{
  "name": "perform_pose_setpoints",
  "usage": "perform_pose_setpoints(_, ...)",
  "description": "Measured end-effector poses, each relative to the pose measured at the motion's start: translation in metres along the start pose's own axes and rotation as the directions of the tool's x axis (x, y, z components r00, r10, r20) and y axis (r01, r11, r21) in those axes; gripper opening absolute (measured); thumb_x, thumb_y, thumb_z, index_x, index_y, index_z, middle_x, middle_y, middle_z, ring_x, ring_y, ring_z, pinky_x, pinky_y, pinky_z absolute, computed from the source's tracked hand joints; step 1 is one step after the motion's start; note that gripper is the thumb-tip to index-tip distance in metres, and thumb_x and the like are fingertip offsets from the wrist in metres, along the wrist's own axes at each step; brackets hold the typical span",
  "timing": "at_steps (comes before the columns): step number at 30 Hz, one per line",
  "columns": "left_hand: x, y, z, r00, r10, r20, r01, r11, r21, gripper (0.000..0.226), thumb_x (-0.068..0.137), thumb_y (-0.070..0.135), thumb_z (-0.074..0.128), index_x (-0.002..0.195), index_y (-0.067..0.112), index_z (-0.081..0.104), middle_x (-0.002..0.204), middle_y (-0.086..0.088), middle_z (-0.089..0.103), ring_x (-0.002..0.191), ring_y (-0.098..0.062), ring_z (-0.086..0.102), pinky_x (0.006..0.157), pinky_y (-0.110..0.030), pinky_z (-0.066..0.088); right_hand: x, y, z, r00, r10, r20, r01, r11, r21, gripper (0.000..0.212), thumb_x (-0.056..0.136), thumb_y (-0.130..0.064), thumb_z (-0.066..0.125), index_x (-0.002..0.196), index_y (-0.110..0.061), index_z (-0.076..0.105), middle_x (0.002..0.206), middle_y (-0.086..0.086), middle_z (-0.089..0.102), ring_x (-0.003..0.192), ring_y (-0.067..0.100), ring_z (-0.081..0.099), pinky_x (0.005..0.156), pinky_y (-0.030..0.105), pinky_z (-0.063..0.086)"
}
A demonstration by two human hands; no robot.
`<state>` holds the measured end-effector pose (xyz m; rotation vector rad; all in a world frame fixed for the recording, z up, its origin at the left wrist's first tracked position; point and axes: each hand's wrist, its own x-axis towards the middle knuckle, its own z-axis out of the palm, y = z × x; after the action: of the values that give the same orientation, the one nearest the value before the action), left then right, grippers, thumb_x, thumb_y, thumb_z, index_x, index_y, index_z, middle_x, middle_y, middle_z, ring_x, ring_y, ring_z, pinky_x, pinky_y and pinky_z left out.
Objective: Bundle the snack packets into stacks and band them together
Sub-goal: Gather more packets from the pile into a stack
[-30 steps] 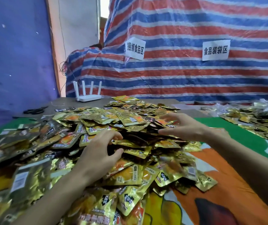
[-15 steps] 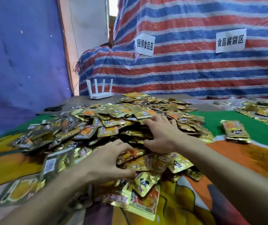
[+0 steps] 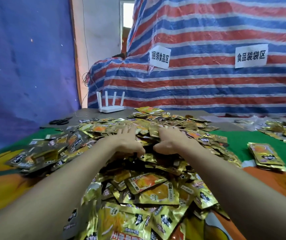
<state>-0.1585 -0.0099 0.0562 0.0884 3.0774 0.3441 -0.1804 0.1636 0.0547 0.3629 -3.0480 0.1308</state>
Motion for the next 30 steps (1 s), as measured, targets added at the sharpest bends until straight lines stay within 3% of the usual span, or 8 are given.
perform_pose_setpoints(3, 0.001, 0.000, 0.004, 0.995, 0.007, -0.096, 0.006, 0.991, 0.135, 0.086, 0.087, 0.029, 0.060, 0.159, 0.016, 0.015, 0.164, -0.013, 0.016, 0.151, -0.039, 0.011, 0.119, -0.058, 0.023, -0.003, 0.000, 0.005, 0.994, -0.005, -0.110, 0.003, 1.000, -0.020, 0.023, 0.084, -0.027, 0.062, 0.102, -0.020, 0.051, 0.124, 0.013, 0.044, 0.128, 0.036, 0.040, 0.107, 0.057, 0.034)
perform_pose_setpoints(8, -0.015, -0.002, -0.001, 0.955, 0.170, -0.242, -0.128, 0.975, 0.181, 0.023, 0.089, 0.009, 0.059, 0.110, 0.014, 0.066, 0.111, -0.007, 0.056, 0.111, -0.031, 0.055, 0.090, -0.043, 0.051, -0.017, 0.008, 0.005, 0.966, -0.101, -0.236, 0.152, 0.966, 0.210, 0.035, 0.085, -0.007, 0.063, 0.116, -0.021, 0.062, 0.120, 0.006, 0.062, 0.103, 0.025, 0.057, 0.078, 0.035, 0.048)
perform_pose_setpoints(13, -0.039, -0.013, -0.015, 0.904, 0.202, -0.378, -0.250, 0.965, -0.080, 0.027, 0.090, 0.005, 0.063, 0.110, 0.020, 0.074, 0.109, -0.002, 0.070, 0.104, -0.026, 0.062, 0.091, -0.042, 0.052, -0.031, 0.019, 0.003, 0.966, -0.064, -0.251, 0.149, 0.929, 0.339, 0.029, 0.086, -0.043, 0.077, 0.108, -0.036, 0.061, 0.120, -0.009, 0.063, 0.110, 0.020, 0.061, 0.089, 0.043, 0.054)
perform_pose_setpoints(19, -0.052, -0.023, -0.030, 0.695, 0.081, -0.714, -0.429, 0.844, -0.322, 0.023, 0.089, -0.003, 0.060, 0.091, 0.016, 0.072, 0.084, 0.000, 0.071, 0.080, -0.015, 0.067, 0.071, -0.032, 0.055, -0.043, 0.016, 0.000, 0.949, 0.075, -0.307, 0.115, 0.824, 0.554, 0.039, 0.082, -0.063, 0.073, 0.091, -0.026, 0.066, 0.085, -0.006, 0.071, 0.077, 0.015, 0.068, 0.073, 0.039, 0.057)
perform_pose_setpoints(22, -0.049, -0.025, -0.037, 0.534, -0.220, -0.817, -0.475, 0.721, -0.504, 0.017, 0.094, 0.008, 0.065, 0.085, 0.022, 0.068, 0.077, 0.008, 0.067, 0.070, -0.005, 0.059, 0.058, -0.022, 0.046, -0.041, 0.006, 0.004, 0.954, 0.152, -0.259, -0.026, 0.900, 0.436, 0.040, 0.080, -0.061, 0.075, 0.101, -0.027, 0.068, 0.095, -0.003, 0.072, 0.095, 0.021, 0.067, 0.093, 0.045, 0.052)
perform_pose_setpoints(24, -0.048, -0.024, -0.039, 0.489, -0.382, -0.784, -0.510, 0.604, -0.612, 0.021, 0.094, 0.021, 0.069, 0.075, 0.024, 0.061, 0.071, 0.006, 0.062, 0.067, -0.014, 0.055, 0.062, -0.028, 0.048, -0.039, -0.003, 0.008, 0.961, 0.159, -0.225, -0.089, 0.952, 0.292, 0.062, 0.077, -0.059, 0.079, 0.127, -0.026, 0.060, 0.126, 0.004, 0.064, 0.128, 0.031, 0.052, 0.116, 0.055, 0.031)
perform_pose_setpoints(27, -0.047, -0.017, -0.028, 0.584, -0.475, -0.658, -0.529, 0.392, -0.753, 0.032, 0.095, 0.022, 0.068, 0.068, 0.021, 0.052, 0.065, 0.014, 0.057, 0.068, -0.012, 0.052, 0.070, -0.030, 0.045, -0.039, -0.016, 0.004, 0.963, 0.000, -0.269, 0.080, 0.955, 0.285, 0.101, 0.073, -0.049, 0.083, 0.156, -0.024, 0.030, 0.158, 0.009, 0.035, 0.151, 0.033, 0.018, 0.124, 0.057, 0.008)
perform_pose_setpoints(30, -0.044, -0.009, -0.005, 0.779, -0.431, -0.455, -0.511, -0.015, -0.859, 0.003, 0.096, 0.016, 0.066, 0.095, 0.013, 0.065, 0.086, 0.001, 0.076, 0.085, -0.023, 0.072, 0.070, -0.037, 0.058, -0.046, -0.026, 0.000, 0.893, -0.091, -0.440, 0.374, 0.694, 0.615, 0.082, 0.071, -0.053, 0.075, 0.141, -0.023, 0.046, 0.130, -0.003, 0.052, 0.129, 0.022, 0.044, 0.108, 0.041, 0.039)
